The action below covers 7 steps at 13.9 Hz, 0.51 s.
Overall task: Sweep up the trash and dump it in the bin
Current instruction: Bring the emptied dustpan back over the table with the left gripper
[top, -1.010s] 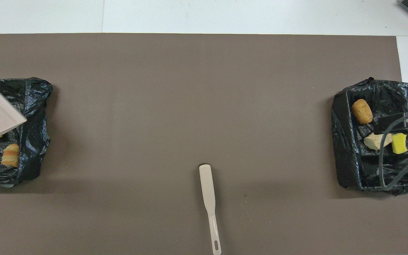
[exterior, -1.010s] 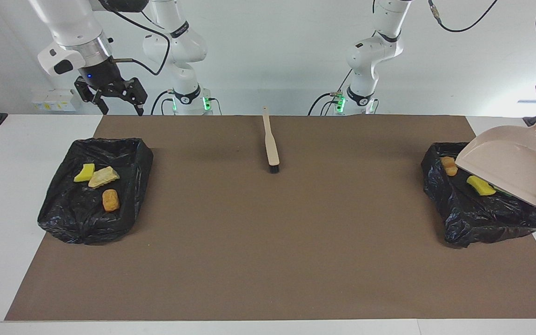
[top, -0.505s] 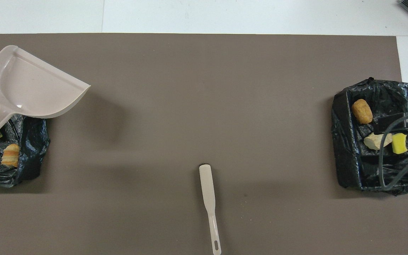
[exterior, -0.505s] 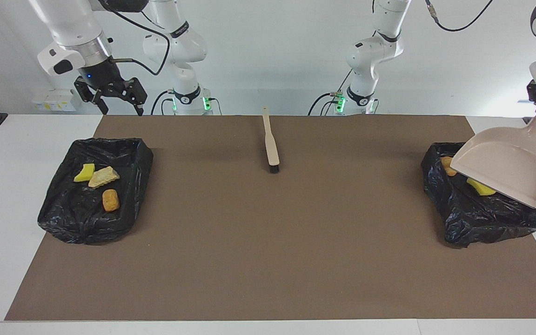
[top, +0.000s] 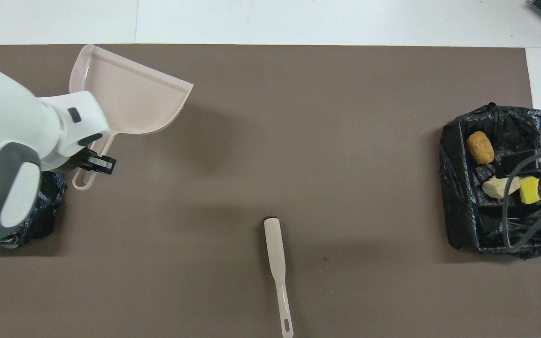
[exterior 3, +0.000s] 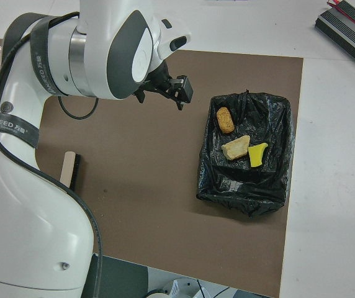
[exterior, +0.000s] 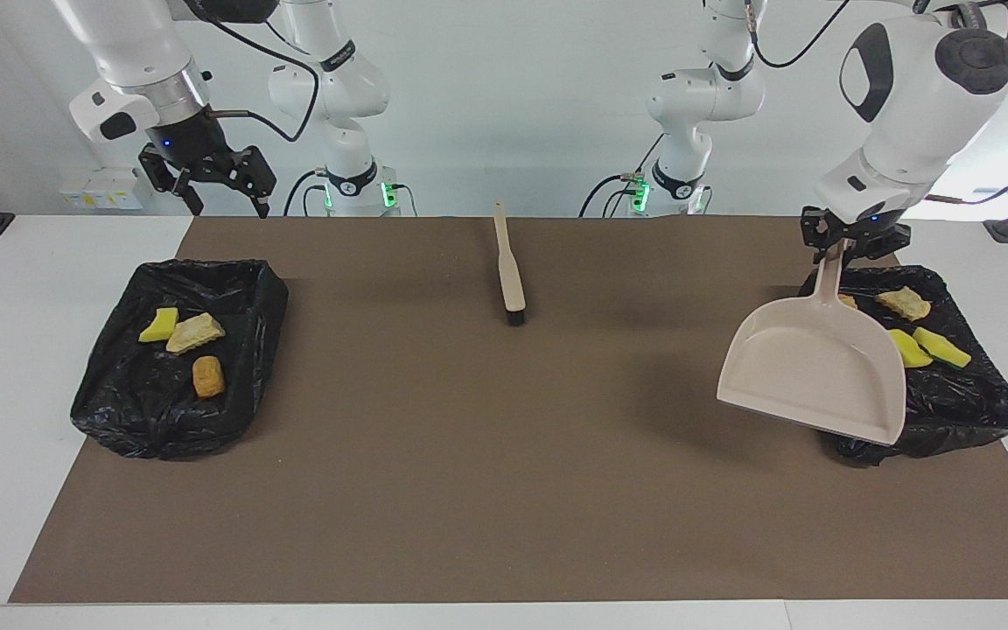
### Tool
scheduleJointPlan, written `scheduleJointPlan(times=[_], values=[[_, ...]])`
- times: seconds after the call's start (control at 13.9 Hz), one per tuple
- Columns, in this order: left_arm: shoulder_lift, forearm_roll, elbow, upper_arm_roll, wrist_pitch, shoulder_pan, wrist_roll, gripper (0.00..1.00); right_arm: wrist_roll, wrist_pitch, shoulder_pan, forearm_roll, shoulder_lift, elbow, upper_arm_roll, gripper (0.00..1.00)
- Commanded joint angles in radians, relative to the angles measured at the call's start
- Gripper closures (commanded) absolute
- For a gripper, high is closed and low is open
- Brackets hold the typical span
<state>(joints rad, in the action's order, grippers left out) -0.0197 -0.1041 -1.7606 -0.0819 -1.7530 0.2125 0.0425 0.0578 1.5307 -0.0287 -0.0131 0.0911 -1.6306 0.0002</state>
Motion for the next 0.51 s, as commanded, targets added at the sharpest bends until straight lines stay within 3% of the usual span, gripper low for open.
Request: scheduleJointPlan(times=[0.0,0.29,0.43], values=[[-0.003,0.027,-0.017,0.021,-0.083,0.092,-0.158,1.0,0.019,0.016,-0.002,-0.005,0.016,-0.02,0.001,0.0],[-0.057,0.127,0.012,0.021,-0.184,0.212,-0.338,1.0,0.019,0.016,-0.002,-0.005,0.016,-0.021,0.001,0.0],[-0.153,0.136,0.102,0.021,-0.185,0.275,-0.398,1.0,0.019,0.016,-0.002,-0.005,0.016,-0.021,0.001,0.0]])
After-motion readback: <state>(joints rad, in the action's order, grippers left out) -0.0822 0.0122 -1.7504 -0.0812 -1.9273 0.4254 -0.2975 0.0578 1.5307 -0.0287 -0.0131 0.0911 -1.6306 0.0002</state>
